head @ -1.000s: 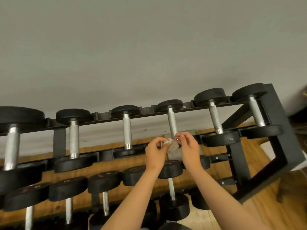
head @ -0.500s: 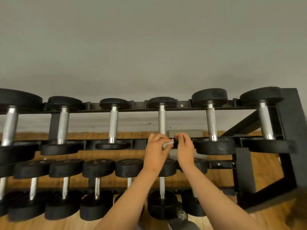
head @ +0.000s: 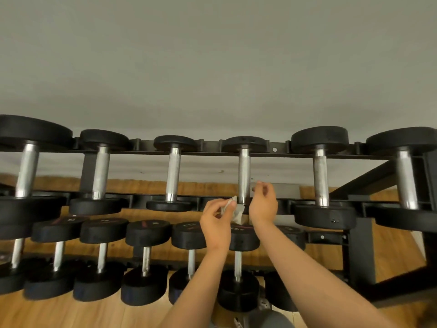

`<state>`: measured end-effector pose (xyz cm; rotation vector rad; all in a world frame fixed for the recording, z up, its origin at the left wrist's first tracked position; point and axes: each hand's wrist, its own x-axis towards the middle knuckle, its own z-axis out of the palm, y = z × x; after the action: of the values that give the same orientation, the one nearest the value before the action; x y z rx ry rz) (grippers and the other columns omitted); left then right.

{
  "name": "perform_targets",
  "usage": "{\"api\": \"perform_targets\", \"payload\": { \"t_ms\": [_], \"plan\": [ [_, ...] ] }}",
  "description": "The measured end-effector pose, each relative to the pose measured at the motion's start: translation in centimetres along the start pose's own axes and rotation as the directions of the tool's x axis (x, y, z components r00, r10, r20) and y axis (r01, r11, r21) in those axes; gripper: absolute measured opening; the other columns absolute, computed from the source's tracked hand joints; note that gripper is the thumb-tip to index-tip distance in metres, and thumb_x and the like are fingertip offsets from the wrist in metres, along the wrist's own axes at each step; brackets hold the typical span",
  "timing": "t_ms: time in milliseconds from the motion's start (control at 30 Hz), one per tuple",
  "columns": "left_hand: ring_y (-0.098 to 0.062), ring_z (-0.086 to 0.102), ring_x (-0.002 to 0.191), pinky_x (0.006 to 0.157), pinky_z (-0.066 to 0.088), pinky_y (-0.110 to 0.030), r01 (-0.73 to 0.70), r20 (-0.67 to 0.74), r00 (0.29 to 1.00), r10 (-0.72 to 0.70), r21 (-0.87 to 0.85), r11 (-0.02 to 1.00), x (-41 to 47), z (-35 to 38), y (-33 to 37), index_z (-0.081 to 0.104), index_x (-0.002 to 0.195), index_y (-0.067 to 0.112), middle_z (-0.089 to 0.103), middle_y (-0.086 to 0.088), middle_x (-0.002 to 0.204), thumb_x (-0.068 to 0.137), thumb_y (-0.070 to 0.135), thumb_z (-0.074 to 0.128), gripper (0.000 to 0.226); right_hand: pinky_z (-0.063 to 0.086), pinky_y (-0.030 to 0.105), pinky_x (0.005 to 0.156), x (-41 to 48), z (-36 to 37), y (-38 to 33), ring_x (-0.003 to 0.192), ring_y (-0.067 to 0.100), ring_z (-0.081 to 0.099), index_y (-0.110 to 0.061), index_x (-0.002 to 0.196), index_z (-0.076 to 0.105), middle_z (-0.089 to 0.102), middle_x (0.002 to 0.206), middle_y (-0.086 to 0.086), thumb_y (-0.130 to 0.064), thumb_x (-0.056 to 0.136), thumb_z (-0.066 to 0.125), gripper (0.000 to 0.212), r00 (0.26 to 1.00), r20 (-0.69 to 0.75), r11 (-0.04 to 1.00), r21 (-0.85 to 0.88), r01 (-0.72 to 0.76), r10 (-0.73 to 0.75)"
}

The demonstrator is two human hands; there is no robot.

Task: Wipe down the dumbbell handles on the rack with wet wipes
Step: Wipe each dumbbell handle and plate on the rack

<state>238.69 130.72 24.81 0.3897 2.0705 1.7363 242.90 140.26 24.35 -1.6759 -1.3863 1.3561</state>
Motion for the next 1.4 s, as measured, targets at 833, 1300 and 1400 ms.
{"api": "perform_targets", "payload": {
  "t_ms": [833, 1300, 1400],
  "plan": [
    [0.003, 0.061, 0.106, 0.089, 0.049, -0.012, 0.013, 0.026, 1.0, -0.013, -0.011, 1.0, -0.6, -1.7, -1.7, 0.069, 0.098, 0.027, 0.065, 0.01, 0.111, 0.089, 0.001, 0.065, 0.028, 0.037, 0.015, 0.069, 0.3, -0.5, -0.1, 0.078, 0.006, 0.052, -0.016, 0.094, 0.057, 0.058, 0.086, -0.002, -0.026, 0.104, 0.038, 0.024, 1.0, 0.006, 0.999, 0.049, 0.006, -0.006],
    [0.008, 0.06, 0.091, 0.081, 0.047, -0.004, 0.089, 0.221, 0.966, -0.137, 0.215, 0.973, 3.8, -2.1, -3.5, 0.071, 0.112, 0.015, 0.069, 0.01, 0.102, 0.093, 0.005, 0.061, 0.023, 0.04, 0.028, 0.078, 0.6, -0.5, 0.1, 0.086, 0.008, 0.057, -0.017, 0.098, 0.059, 0.064, 0.088, -0.004, -0.027, 0.104, 0.037, 0.024, 1.0, 0.024, 1.0, 0.024, 0.0, -0.001],
    [0.0, 0.063, 0.098, 0.085, 0.048, -0.007, 0.12, 0.262, 0.95, -0.168, 0.189, 0.975, 4.1, -2.2, -3.2, 0.071, 0.108, 0.016, 0.069, 0.011, 0.101, 0.094, 0.003, 0.06, 0.023, 0.044, 0.033, 0.084, 0.6, -0.5, 0.2, 0.088, 0.012, 0.059, -0.019, 0.096, 0.059, 0.064, 0.087, -0.004, -0.027, 0.104, 0.038, 0.023, 0.999, 0.032, 1.0, 0.022, -0.003, 0.002]
  ]
}}
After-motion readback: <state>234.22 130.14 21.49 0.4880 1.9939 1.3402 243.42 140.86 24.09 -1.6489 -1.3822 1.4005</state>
